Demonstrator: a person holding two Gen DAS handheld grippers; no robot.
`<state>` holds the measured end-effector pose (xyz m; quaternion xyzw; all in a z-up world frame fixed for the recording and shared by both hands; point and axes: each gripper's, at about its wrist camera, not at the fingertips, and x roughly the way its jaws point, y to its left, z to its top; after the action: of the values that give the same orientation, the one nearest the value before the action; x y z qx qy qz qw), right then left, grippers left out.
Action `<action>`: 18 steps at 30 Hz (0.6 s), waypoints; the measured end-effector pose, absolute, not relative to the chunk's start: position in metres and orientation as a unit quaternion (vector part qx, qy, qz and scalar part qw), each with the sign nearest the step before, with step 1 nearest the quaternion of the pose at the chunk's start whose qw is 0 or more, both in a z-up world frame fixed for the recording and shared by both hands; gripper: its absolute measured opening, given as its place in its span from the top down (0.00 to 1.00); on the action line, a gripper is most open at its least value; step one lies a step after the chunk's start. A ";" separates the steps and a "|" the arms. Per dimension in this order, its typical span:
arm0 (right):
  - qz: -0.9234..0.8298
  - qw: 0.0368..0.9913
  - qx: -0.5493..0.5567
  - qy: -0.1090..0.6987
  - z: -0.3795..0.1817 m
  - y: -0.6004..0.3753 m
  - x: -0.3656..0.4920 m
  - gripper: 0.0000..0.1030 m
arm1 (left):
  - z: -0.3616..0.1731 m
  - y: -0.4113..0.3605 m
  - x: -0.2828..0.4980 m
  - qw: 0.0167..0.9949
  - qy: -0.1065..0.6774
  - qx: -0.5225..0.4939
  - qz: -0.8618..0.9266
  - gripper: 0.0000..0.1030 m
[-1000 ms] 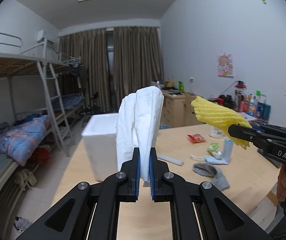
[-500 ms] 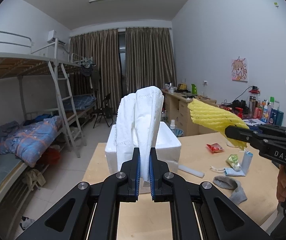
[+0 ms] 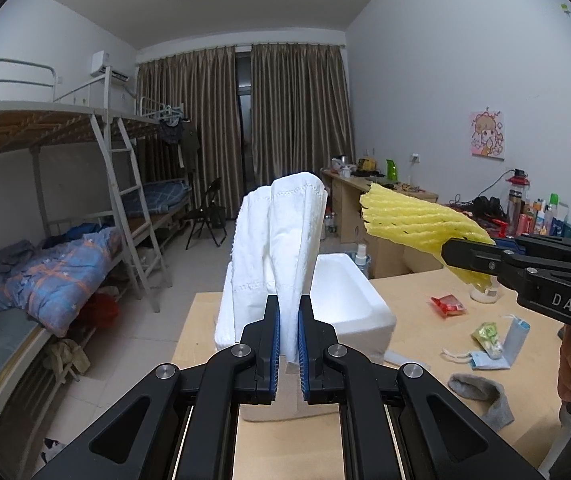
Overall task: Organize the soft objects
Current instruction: 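Carry the tissue and yellow net with both grippers over the white styrofoam box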
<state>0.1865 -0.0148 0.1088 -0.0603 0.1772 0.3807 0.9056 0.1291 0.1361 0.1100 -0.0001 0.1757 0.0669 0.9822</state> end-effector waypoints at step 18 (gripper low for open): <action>0.394 0.894 -0.081 0.200 0.109 0.020 0.235 0.80 | 0.100 0.168 0.201 0.975 0.210 -0.011 0.066 0.92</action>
<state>0.2346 0.0202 0.1090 -0.0806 0.1998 0.3936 0.8937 0.2013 0.1677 0.1002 -0.0110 0.2101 0.0656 0.9754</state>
